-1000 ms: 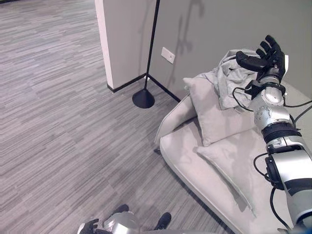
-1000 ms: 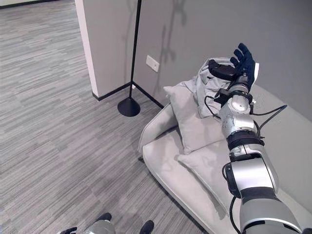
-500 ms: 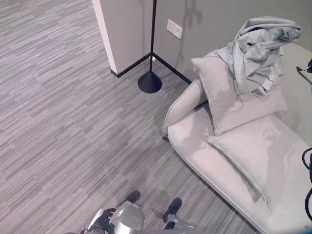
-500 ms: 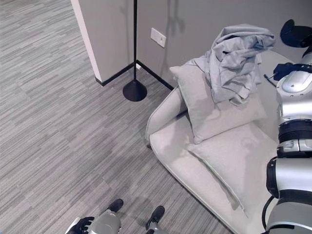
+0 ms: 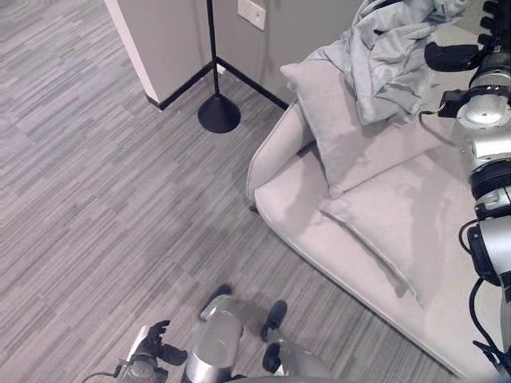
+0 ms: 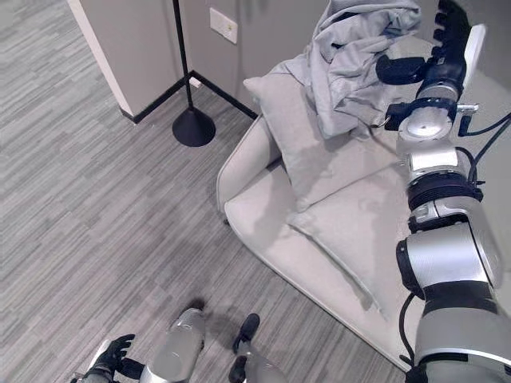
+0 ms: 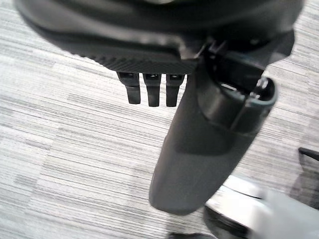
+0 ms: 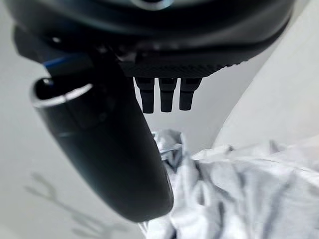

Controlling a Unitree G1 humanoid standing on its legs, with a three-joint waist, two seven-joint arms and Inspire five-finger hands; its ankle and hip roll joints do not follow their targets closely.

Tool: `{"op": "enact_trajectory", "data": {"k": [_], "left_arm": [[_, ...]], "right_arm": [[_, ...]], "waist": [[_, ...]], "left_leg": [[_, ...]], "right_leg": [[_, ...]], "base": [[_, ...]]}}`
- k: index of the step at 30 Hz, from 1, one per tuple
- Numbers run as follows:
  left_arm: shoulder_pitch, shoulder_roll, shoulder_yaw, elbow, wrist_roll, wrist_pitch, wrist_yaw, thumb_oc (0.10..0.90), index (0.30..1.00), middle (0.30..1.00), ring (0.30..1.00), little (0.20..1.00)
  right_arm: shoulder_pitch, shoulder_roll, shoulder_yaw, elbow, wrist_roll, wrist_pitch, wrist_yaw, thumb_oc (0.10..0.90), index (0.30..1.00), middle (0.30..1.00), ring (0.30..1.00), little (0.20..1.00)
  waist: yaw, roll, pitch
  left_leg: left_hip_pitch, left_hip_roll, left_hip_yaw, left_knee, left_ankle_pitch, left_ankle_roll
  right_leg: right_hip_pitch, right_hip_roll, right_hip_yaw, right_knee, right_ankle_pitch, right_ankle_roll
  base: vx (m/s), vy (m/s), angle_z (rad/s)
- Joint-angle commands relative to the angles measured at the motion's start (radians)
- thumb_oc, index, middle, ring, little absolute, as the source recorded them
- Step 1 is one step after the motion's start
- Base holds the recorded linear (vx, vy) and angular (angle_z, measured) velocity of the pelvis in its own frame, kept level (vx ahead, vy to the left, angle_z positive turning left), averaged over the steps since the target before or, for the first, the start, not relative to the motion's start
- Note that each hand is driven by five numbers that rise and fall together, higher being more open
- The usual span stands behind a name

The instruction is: Hang the clothes on the sofa on the clothes rack.

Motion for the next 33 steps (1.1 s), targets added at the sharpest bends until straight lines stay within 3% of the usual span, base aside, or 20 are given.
{"op": "enact_trajectory", "data": {"k": [1,2,3,7,9,10,11,12,14,16,17,19,22,33], "left_arm": [[0.117,0.02,-0.032,0.081,0.092,0.01,0.036,0.8,0.9,0.9,0.9,0.9],[0.107,0.025,-0.036,0.087,0.093,0.017,0.021,0.8,0.9,0.9,0.9,0.9],[0.098,0.022,0.023,0.123,0.097,0.03,0.016,0.8,0.9,0.9,0.9,0.9],[0.084,0.052,0.05,0.083,0.098,0.028,0.026,0.8,0.9,0.9,0.9,0.9],[0.079,0.056,0.055,0.056,0.086,0.028,0.022,0.8,0.9,0.9,0.9,0.9],[0.08,0.058,0.054,0.056,0.086,0.029,0.021,0.8,0.9,0.9,0.9,0.9],[0.062,0.05,0.067,0.034,0.063,0.025,0.019,0.8,0.9,0.9,0.9,0.9],[0.063,0.052,0.066,0.034,0.062,0.025,0.019,0.8,0.9,0.9,0.9,0.9],[0.057,0.036,0.031,0.024,0.076,0.014,0.008,0.8,0.9,0.9,0.9,0.9],[0.065,0.037,0.024,0.022,0.096,0.013,0.016,0.8,0.9,0.9,0.9,0.9],[0.081,0.016,0.014,0.033,0.106,0.017,0.007,0.8,0.9,0.9,0.9,0.9],[0.092,-0.008,0.039,0.063,0.063,0.023,-0.01,0.8,0.9,0.9,0.9,0.9],[0.109,-0.034,0.064,0.108,0.041,0.038,-0.019,0.8,0.9,0.9,0.9,0.9],[0.118,-0.055,0.115,0.125,-0.025,0.053,-0.037,0.8,0.9,0.9,0.9,0.9]], "right_arm": [[-0.014,-0.109,-0.131,-0.173,-0.091,-0.065,-0.121,0.8,0.9,0.9,0.9,0.9],[0.052,-0.131,-0.205,-0.249,-0.115,-0.068,-0.151,0.8,0.9,0.9,0.9,0.9],[0.239,-0.132,-0.383,-0.447,-0.247,-0.04,-0.209,0.8,0.9,0.9,0.9,0.9],[0.358,-0.133,-0.49,-0.611,-0.4,-0.013,-0.27,0.8,0.9,0.9,0.9,0.9],[0.454,-0.099,-0.561,-0.703,-0.464,0.006,-0.282,0.8,0.9,0.9,0.9,0.9],[0.46,-0.097,-0.567,-0.707,-0.465,0.008,-0.282,0.8,0.9,0.9,0.9,0.9],[0.518,-0.076,-0.591,-0.774,-0.479,0.014,-0.266,0.8,0.9,0.9,0.9,0.9],[0.523,-0.074,-0.596,-0.778,-0.478,0.015,-0.264,0.8,0.9,0.9,0.9,0.9],[0.546,-0.071,-0.594,-0.756,-0.459,0.019,-0.254,0.8,0.9,0.9,0.9,0.9],[0.554,-0.048,-0.58,-0.753,-0.439,0.011,-0.223,0.8,0.9,0.9,0.9,0.9],[0.572,-0.031,-0.555,-0.715,-0.371,-0.002,-0.181,0.8,0.9,0.9,0.9,0.9],[0.586,-0.011,-0.515,-0.674,-0.296,-0.018,-0.128,0.8,0.9,0.9,0.9,0.9],[0.615,0.038,-0.462,-0.65,-0.252,-0.004,-0.047,0.8,0.9,0.9,0.9,0.9],[0.763,0.169,-0.456,-0.732,-0.088,-0.04,0.06,0.8,0.9,0.9,0.9,0.9]], "waist": [[0.057,-0.023,-0.131],[0.047,-0.038,-0.155],[0.003,-0.052,-0.2],[-0.047,0.001,-0.212],[-0.065,0.023,-0.21],[-0.064,0.021,-0.211],[-0.101,0.021,-0.21],[-0.1,0.022,-0.212],[-0.109,0.002,-0.212],[-0.107,-0.006,-0.219],[-0.105,-0.025,-0.241],[-0.11,-0.032,-0.256],[-0.122,-0.033,-0.266],[-0.144,-0.032,-0.27]], "left_leg": [[0.156,0.028,0.027,-0.146,0.154,0.063],[0.149,-0.004,0.019,-0.111,0.153,0.075],[0.247,-0.024,0.021,-0.131,0.133,0.104],[0.392,-0.013,0.01,-0.198,0.131,0.148],[0.444,0.003,0.0,-0.229,0.13,0.157],[0.445,0.004,0.0,-0.231,0.131,0.156],[0.488,0.008,-0.006,-0.26,0.123,0.146],[0.488,0.012,-0.007,-0.26,0.121,0.145],[0.48,0.002,0.012,-0.264,0.112,0.133],[0.496,-0.002,0.015,-0.264,0.101,0.13],[0.506,0.004,0.029,-0.264,0.079,0.122],[0.5,0.013,0.033,-0.264,0.076,0.11],[0.492,0.033,0.033,-0.264,0.08,0.094],[0.473,0.065,0.019,-0.264,0.092,0.067]], "right_leg": [[0.226,-0.024,0.078,0.036,-0.155,0.132],[0.232,-0.058,0.058,0.07,-0.178,0.134],[0.215,-0.129,0.066,0.242,-0.162,0.147],[0.154,-0.191,0.054,0.534,-0.027,0.135],[0.095,-0.191,0.055,0.607,-0.019,0.141],[0.094,-0.191,0.055,0.609,-0.02,0.14],[0.043,-0.143,0.075,0.477,-0.065,0.147],[0.05,-0.138,0.072,0.466,-0.062,0.146],[0.105,-0.115,0.075,0.247,-0.094,0.167],[0.141,-0.114,0.066,0.193,-0.08,0.164],[0.184,-0.101,0.069,0.098,-0.067,0.17],[0.196,-0.084,0.093,0.041,-0.038,0.168],[0.207,-0.064,0.109,0.008,-0.026,0.158],[0.195,-0.03,0.102,0.008,-0.044,0.138]], "base": [[0.37,0.274,-1.07],[0.67,0.45,-1.14],[0.64,0.48,-0.32],[0.29,0.287,0.37],[0.09,0.087,-0.15],[0.13,-0.056,-0.08],[0.11,-0.077,-0.08],[0.16,-0.131,-0.02],[0.06,-0.113,-0.08],[0.07,-0.07,-0.08],[0.1,-0.11,-0.03],[0.07,-0.12,-0.09],[0.02,-0.098,-0.23],[0.0,-0.074,-0.04]]}}
